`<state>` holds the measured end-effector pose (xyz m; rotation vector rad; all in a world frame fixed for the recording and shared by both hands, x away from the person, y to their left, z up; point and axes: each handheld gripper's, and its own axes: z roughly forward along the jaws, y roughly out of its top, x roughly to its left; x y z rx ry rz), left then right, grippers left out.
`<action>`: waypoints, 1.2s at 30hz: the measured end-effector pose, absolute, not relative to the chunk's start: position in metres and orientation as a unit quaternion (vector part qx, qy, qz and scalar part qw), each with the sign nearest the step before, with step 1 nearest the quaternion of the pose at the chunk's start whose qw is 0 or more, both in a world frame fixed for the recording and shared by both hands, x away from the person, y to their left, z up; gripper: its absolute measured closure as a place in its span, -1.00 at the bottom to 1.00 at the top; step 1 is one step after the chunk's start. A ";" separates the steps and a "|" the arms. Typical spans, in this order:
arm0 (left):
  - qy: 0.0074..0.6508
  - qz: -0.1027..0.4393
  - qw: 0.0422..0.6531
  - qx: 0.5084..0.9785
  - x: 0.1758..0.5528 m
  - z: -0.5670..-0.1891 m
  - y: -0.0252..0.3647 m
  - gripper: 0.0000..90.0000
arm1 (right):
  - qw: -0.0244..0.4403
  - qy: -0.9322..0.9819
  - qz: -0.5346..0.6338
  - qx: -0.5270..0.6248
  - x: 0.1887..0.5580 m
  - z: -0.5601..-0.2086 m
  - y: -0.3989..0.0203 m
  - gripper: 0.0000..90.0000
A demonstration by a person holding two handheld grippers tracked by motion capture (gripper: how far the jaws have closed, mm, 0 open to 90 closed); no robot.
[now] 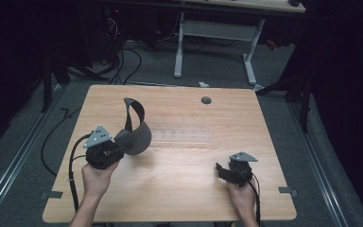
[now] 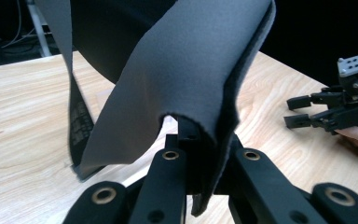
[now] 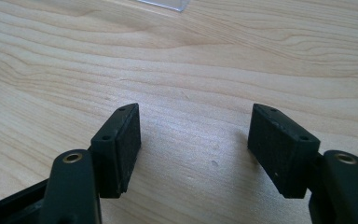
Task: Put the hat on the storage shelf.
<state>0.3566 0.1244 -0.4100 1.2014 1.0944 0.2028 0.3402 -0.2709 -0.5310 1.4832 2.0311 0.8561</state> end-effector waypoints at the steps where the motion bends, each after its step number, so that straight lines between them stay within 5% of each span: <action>1: 0.488 0.093 0.682 0.537 0.358 -0.410 0.126 0.92 | 0.240 0.742 0.313 0.542 0.340 -0.531 -0.271 -0.23; 36: 0.504 0.142 0.672 0.523 0.411 -0.397 0.129 0.92 | 0.237 0.745 0.315 0.538 0.340 -0.531 -0.271 -0.27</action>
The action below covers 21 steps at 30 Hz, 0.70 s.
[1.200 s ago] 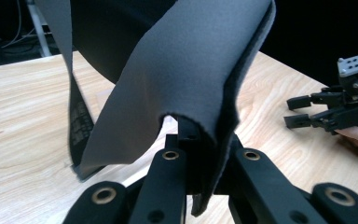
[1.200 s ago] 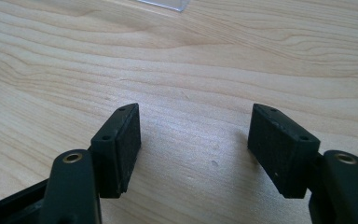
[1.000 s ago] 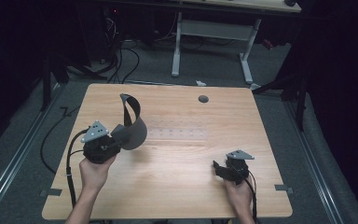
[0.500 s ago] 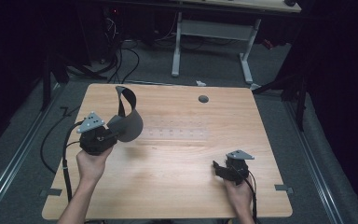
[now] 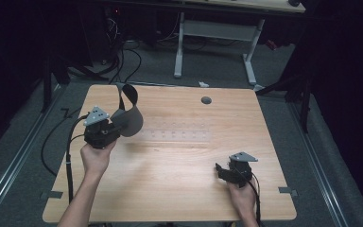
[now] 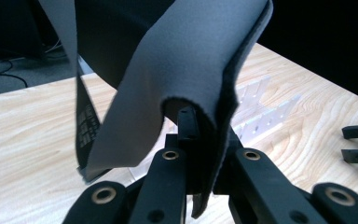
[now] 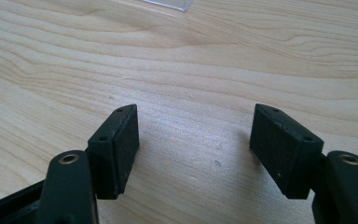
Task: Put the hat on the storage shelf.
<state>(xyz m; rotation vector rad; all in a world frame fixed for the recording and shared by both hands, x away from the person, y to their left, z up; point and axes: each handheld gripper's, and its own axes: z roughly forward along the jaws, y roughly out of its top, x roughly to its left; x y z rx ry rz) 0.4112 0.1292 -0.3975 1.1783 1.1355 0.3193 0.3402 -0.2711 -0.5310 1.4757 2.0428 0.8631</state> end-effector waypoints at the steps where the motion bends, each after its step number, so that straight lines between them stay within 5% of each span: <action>1: 0.502 0.144 0.671 0.526 0.413 -0.398 0.127 0.92 | 0.236 0.745 0.315 0.539 0.340 -0.531 -0.271 -0.27; 21: 0.506 0.189 0.638 0.549 0.442 -0.424 0.104 0.92 | 0.235 0.746 0.316 0.537 0.340 -0.531 -0.270 -0.27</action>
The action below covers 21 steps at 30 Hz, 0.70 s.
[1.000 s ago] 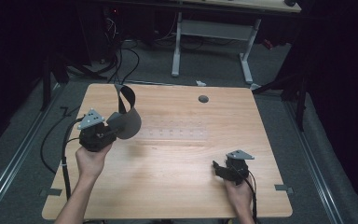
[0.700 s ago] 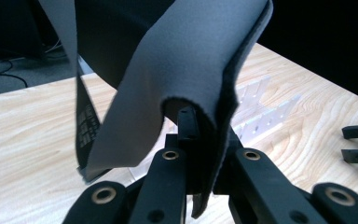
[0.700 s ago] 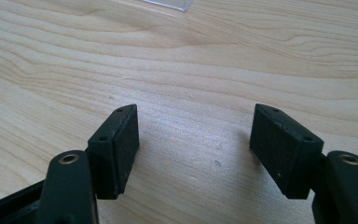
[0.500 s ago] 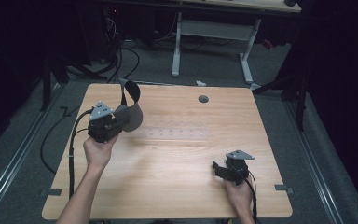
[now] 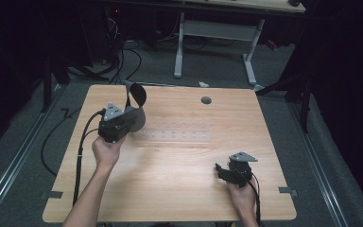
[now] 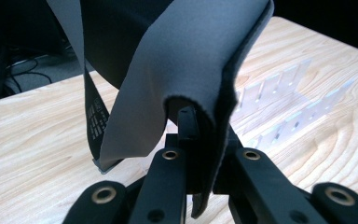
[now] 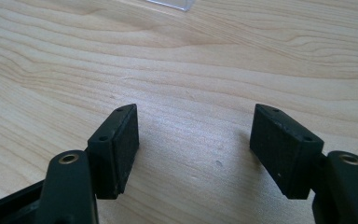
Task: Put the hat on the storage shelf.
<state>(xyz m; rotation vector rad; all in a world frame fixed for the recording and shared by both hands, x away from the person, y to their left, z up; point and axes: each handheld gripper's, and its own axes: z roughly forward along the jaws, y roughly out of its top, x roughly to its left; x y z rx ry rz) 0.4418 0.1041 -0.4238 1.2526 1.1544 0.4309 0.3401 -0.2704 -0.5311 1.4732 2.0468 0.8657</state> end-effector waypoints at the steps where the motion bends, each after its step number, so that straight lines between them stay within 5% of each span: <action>1: 0.505 0.191 0.636 0.551 0.442 -0.425 0.103 0.92 | 0.235 0.746 0.316 0.537 0.340 -0.531 -0.270 -0.27; 21: 0.517 0.200 0.621 0.553 0.446 -0.434 0.097 0.92 | 0.236 0.747 0.316 0.535 0.340 -0.531 -0.270 -0.27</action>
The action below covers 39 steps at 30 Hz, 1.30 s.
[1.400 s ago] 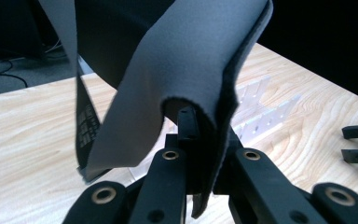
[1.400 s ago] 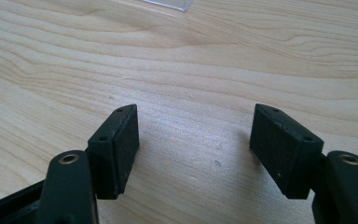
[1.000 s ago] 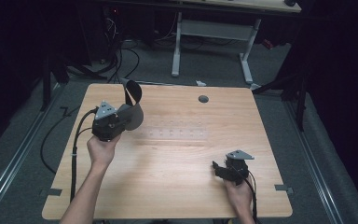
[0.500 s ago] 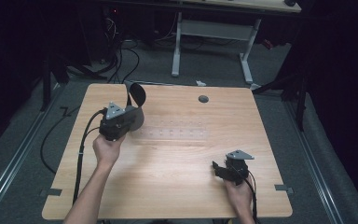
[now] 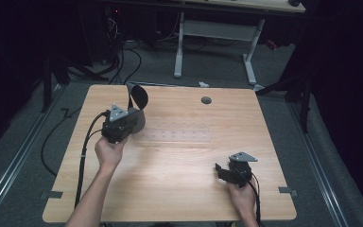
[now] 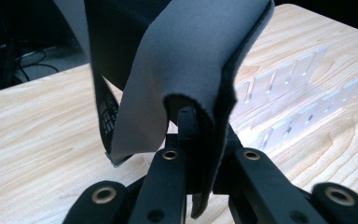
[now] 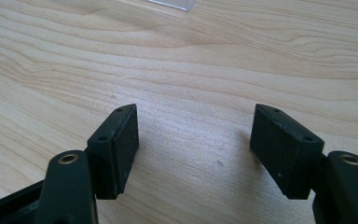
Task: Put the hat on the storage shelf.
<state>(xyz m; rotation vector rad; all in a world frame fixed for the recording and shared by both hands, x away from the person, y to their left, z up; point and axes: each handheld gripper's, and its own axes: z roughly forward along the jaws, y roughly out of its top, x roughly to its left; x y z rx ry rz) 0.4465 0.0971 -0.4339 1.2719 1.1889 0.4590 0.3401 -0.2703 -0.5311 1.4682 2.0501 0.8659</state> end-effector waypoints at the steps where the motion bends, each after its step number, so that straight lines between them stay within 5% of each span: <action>1: 0.518 0.200 0.620 0.555 0.447 -0.435 0.097 0.92 | 0.235 0.747 0.316 0.535 0.340 -0.531 -0.270 -0.27; 39: 0.541 0.171 0.611 0.552 0.446 -0.460 0.104 0.81 | 0.236 0.748 0.315 0.534 0.340 -0.531 -0.270 -0.28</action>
